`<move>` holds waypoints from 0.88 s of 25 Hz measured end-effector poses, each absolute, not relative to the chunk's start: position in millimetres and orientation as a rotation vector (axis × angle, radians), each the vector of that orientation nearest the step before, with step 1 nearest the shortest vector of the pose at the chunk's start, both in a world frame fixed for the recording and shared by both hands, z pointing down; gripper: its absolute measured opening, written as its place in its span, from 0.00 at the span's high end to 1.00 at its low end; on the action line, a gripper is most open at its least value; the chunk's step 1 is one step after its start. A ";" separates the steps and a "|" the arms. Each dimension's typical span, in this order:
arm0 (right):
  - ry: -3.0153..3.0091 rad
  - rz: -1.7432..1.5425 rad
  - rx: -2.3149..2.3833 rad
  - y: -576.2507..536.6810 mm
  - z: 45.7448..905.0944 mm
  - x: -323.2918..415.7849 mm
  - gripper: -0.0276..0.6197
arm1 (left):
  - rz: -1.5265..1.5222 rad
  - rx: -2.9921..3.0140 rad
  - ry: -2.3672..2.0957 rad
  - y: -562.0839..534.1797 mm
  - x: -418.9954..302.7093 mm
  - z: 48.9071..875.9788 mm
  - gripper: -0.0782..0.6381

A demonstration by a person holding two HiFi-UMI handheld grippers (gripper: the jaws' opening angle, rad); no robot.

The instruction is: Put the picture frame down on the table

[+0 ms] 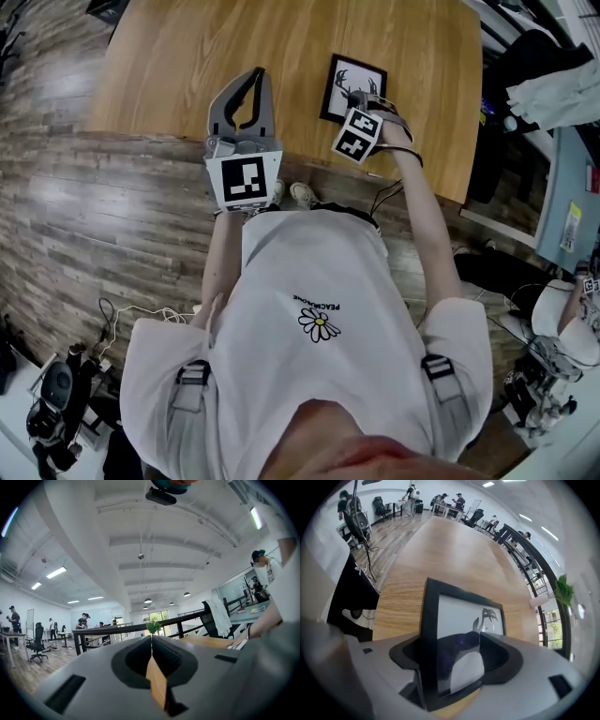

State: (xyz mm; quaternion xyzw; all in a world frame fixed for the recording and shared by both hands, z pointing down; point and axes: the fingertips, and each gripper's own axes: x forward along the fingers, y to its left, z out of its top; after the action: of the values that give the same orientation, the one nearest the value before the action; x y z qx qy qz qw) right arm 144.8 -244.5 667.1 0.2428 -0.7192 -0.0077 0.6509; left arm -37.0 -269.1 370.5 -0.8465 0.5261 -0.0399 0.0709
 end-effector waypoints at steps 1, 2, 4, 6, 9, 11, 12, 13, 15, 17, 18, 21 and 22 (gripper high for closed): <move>-1.639 -0.001 0.535 -244.1 666.7 144.7 0.45 | -0.122 -2.545 1.581 -269.1 -36.9 370.3 0.87; -1.647 0.020 0.519 -243.3 666.3 144.1 0.44 | -0.123 -2.545 1.580 -268.8 -36.9 370.3 0.87; -1.667 0.069 0.491 -240.1 666.6 140.6 0.42 | -0.127 -2.543 1.582 -266.9 -38.1 370.7 0.87; -1.685 0.119 0.460 -236.5 668.2 136.1 0.40 | -0.131 -2.540 1.585 -265.1 -40.6 370.8 0.87; -1.689 0.169 0.410 -236.5 669.7 135.4 0.39 | -0.136 -2.530 1.592 -264.0 -41.7 369.7 0.87; -1.688 0.199 0.380 -235.6 671.2 136.1 0.39 | -0.143 -2.520 1.600 -262.2 -42.7 369.3 0.87; -1.688 0.208 0.370 -235.3 671.8 136.2 0.39 | -0.147 -2.516 1.604 -261.5 -43.9 369.1 0.87; -1.689 0.215 0.362 -235.3 672.1 136.3 0.38 | -0.148 -2.511 1.610 -261.0 -45.3 369.0 0.87; -1.699 0.222 0.355 -235.7 672.2 136.6 0.38 | -0.145 -2.503 1.622 -260.9 -48.5 368.9 0.87; -1.718 0.228 0.352 -236.4 671.4 136.5 0.38 | -0.141 -2.496 1.634 -261.1 -51.5 368.6 0.87; -1.727 0.230 0.352 -236.8 670.7 136.2 0.38 | -0.143 -2.493 1.639 -261.2 -52.6 368.0 0.87; -1.737 0.236 0.347 -235.7 670.0 135.2 0.38 | -0.149 -2.489 1.646 -259.7 -54.1 367.5 0.87; -1.736 0.241 0.342 -235.2 670.5 135.1 0.38 | -0.148 -2.491 1.649 -259.1 -54.3 367.6 0.87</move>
State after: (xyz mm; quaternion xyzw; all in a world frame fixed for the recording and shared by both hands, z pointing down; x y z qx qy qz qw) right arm 135.1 -235.2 670.5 0.1492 -0.7571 0.1049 0.6274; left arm -54.3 -259.1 367.6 -0.8304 0.5498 -0.0492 0.0754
